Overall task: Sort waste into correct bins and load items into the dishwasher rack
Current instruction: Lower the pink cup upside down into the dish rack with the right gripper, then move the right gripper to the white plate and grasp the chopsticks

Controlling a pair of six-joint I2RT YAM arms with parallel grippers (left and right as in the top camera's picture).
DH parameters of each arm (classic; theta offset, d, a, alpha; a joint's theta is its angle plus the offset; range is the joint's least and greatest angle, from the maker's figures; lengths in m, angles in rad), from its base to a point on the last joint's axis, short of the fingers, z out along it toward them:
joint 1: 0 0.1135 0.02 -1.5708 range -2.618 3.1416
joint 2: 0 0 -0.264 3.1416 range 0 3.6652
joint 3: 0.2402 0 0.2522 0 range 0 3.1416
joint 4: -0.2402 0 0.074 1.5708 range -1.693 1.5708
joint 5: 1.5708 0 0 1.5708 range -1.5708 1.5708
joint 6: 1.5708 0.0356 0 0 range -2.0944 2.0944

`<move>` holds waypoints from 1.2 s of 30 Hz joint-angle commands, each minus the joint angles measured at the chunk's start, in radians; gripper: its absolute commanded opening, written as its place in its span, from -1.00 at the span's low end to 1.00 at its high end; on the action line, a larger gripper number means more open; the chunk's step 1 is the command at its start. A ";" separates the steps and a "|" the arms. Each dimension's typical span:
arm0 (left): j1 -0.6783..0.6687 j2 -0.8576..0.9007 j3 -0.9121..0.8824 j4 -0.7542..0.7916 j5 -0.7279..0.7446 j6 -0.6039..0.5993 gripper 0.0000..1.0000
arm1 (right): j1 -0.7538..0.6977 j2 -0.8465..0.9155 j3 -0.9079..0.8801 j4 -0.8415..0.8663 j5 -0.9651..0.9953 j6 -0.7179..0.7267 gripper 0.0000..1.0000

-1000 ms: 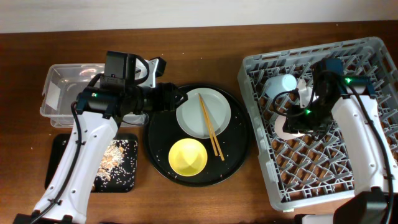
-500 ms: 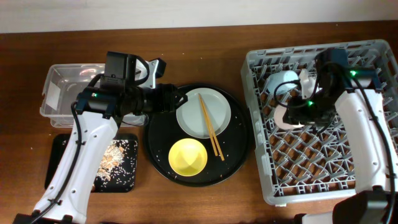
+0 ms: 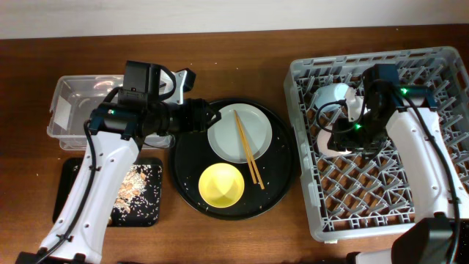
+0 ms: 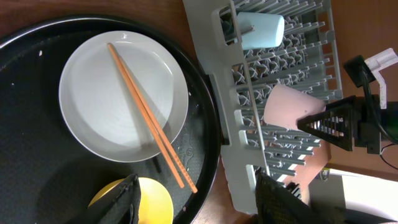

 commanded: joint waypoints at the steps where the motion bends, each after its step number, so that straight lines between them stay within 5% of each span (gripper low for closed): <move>1: -0.005 -0.010 0.003 0.000 -0.003 0.019 0.17 | 0.006 0.007 -0.018 0.001 -0.009 -0.007 -0.18; 5: -0.005 -0.010 0.003 0.005 -0.008 0.019 0.17 | 0.006 0.007 -0.025 0.003 -0.010 -0.008 0.33; 15: 0.064 -0.011 0.005 0.030 -0.075 0.019 0.16 | 0.013 0.005 0.082 -0.008 -0.145 -0.012 0.40; 19: 0.246 -0.011 0.005 0.024 -0.088 0.019 0.18 | 0.180 -0.003 0.118 0.018 -0.183 -0.011 0.25; 23: 0.359 -0.011 0.005 -0.029 -0.127 0.019 0.44 | 0.380 0.023 0.114 0.108 -0.088 0.053 0.04; 26: 0.372 -0.011 0.004 -0.058 -0.127 0.019 0.99 | 0.469 0.056 0.114 0.173 -0.031 0.101 -0.05; 36: 0.371 -0.011 0.004 -0.057 -0.127 0.019 0.99 | 0.601 0.311 0.114 0.331 0.150 0.150 -0.35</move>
